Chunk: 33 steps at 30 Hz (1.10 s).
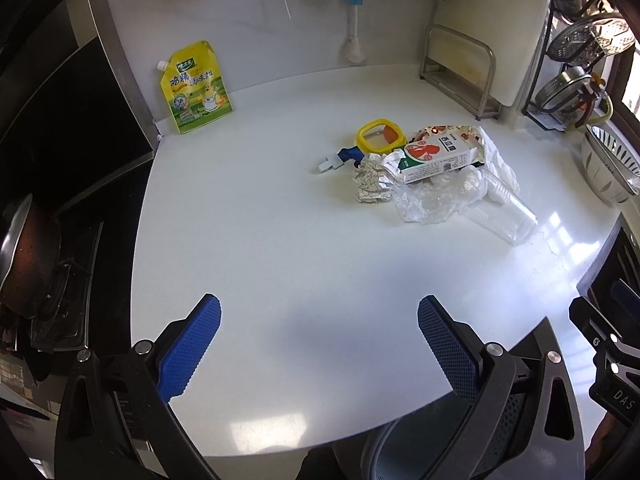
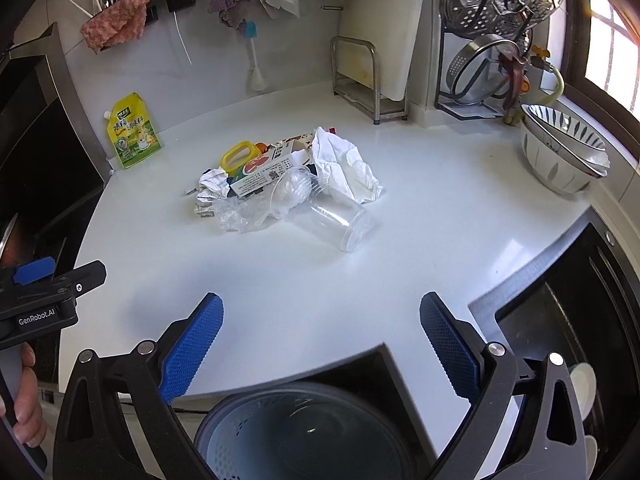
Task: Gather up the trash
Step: 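Reach the right tool to the clear plastic cup and close on it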
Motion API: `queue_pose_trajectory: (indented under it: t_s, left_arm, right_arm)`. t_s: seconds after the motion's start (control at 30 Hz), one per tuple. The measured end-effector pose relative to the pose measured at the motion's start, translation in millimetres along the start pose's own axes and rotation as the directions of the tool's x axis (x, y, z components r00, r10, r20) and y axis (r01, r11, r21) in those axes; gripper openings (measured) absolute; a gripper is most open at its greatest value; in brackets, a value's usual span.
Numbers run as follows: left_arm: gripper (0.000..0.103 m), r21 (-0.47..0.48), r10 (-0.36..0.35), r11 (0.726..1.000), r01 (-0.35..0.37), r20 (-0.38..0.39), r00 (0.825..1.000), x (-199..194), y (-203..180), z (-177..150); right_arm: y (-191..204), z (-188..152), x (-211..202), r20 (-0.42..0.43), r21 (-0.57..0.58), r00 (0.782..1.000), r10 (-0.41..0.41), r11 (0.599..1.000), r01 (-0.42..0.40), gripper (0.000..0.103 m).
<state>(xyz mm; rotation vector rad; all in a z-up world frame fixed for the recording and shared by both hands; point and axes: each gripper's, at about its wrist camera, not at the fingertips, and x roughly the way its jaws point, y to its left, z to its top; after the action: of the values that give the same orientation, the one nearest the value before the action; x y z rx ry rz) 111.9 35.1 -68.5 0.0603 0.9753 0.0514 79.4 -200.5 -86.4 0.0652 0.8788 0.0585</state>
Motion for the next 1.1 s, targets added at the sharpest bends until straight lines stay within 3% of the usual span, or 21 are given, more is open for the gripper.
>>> queue_pose_trajectory:
  t_s: [0.3,0.5,0.67,1.0,1.07,1.1]
  left_arm:
    - [0.097,0.006,-0.015,1.0,0.015,-0.025,1.0,50.4,-3.6,23.0]
    - [0.097,0.025,-0.016,1.0,0.017,-0.041,0.999,67.7,-5.2,28.7]
    - [0.097,0.03,-0.019,0.999,0.021,-0.06,0.998,78.5,-4.8,30.1]
    - [0.097,0.028,-0.041,0.999,0.043,-0.071,0.997,91.5,-6.6,35.2]
    - [0.097,0.026,-0.05,0.998,0.052,-0.069,0.996,93.4,-7.0,37.2]
    - [0.097,0.025,-0.055,0.998,0.057,-0.069,0.996,94.5,-6.9,38.3]
  right_arm:
    - [1.8,48.3,74.8,-0.017,-0.135,1.0,0.009,0.991,-0.012,0.094]
    - [5.0,66.4,116.3,-0.082,-0.213,0.995,0.058,0.974,-0.074,0.094]
    - [15.1,73.4,137.4,-0.108,-0.327,0.994,0.015,0.944,-0.05,0.094]
    - [12.3,75.6,168.0,-0.176,-0.334,0.984,0.013,0.94,-0.072,0.093]
    - [12.5,74.5,167.9,-0.172,-0.33,0.985,0.026,0.94,-0.082,0.085]
    - [12.7,74.8,168.9,-0.176,-0.329,0.984,0.025,0.941,-0.083,0.076]
